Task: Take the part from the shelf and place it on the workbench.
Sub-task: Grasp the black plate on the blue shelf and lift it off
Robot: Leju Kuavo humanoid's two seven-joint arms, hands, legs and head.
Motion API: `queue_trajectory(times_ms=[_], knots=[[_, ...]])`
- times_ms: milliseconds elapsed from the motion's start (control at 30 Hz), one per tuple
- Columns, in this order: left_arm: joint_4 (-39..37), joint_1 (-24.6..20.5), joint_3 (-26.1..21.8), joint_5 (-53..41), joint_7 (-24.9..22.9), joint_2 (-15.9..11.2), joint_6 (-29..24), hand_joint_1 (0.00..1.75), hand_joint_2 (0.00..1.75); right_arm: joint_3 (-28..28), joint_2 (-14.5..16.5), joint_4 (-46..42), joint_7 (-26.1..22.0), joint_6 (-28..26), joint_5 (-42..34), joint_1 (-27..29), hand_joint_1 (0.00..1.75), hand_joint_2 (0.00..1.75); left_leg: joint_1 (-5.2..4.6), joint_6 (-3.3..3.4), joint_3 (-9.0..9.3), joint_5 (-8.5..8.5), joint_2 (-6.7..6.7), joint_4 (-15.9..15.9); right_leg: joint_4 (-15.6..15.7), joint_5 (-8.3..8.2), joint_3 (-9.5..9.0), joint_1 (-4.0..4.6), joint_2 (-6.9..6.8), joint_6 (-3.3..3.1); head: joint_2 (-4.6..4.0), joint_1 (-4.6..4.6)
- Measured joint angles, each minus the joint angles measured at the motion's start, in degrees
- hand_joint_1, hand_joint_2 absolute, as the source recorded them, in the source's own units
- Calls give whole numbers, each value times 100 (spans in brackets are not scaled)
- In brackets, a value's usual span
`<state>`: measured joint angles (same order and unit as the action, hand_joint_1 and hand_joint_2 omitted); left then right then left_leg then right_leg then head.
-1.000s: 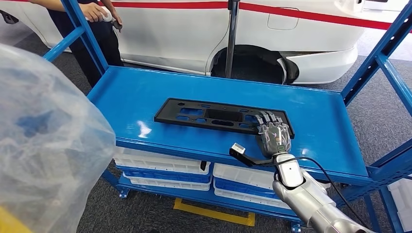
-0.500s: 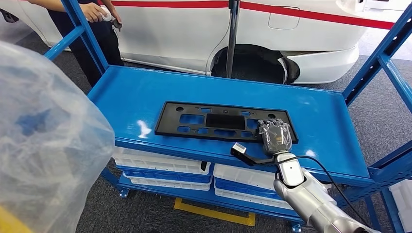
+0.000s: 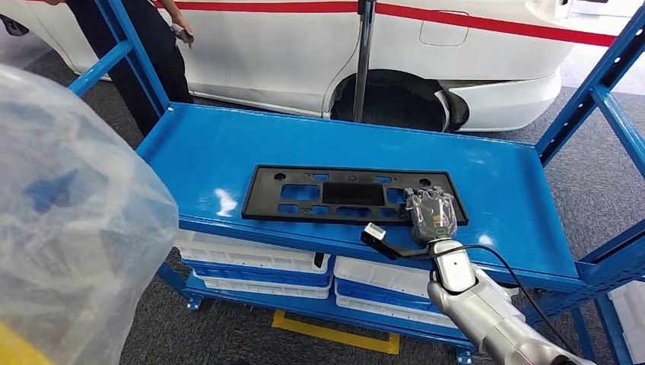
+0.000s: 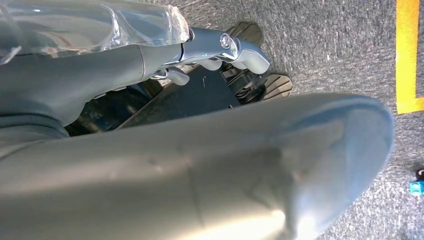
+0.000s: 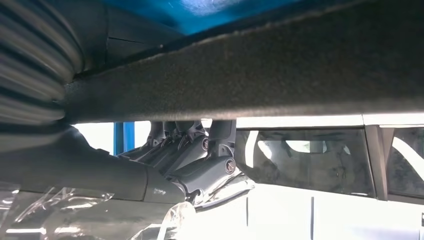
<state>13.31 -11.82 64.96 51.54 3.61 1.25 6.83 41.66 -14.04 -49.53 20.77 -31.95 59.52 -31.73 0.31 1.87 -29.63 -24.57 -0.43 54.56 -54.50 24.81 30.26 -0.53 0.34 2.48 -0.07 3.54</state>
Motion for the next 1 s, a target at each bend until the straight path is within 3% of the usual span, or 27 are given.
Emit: queue_trajectory(times_ms=[267,600,633,733,767,900,1000], knots=[[0,31,-9,297,137,-2,-37,0,0,-33,131,-397,-714,-537,-1186,86,175,175,0,-1,-4,1,6,0,-2,-5,-5,1,2,0,0,0],[0,180,-194,766,952,-27,-200,0,0,-296,30,-3511,-959,-494,-3075,735,175,175,-1,-19,-82,26,0,3,-7,-18,81,3,-4,-12,0,0],[0,196,-223,784,1081,-28,-290,0,44,-366,-38,-3885,-981,-526,-3287,809,175,175,-1,-19,-91,27,-1,3,-7,-19,90,5,-5,-12,0,0],[0,224,-312,776,1548,-31,-509,0,44,-668,-304,-4930,-988,-634,-3849,1033,175,175,-1,-20,-111,27,-1,3,-7,-19,109,6,-7,-12,0,0],[0,223,-337,748,1730,-32,-580,0,0,-784,-397,-5258,-986,-663,-3973,1109,175,175,-1,-19,-116,26,0,3,-7,-19,115,4,-6,-12,0,0],[1,183,-395,485,2400,-33,-903,0,0,-1219,-721,-6520,-992,-693,-4236,1387,175,175,-5,-15,-130,22,5,3,-5,-19,130,-1,-4,-11,0,0],[2,141,-427,402,2554,-29,-919,0,131,-1461,-887,-7232,-996,-692,-4279,1494,175,175,-9,-16,-132,21,5,3,-5,-19,132,-1,-4,-10,0,0]])
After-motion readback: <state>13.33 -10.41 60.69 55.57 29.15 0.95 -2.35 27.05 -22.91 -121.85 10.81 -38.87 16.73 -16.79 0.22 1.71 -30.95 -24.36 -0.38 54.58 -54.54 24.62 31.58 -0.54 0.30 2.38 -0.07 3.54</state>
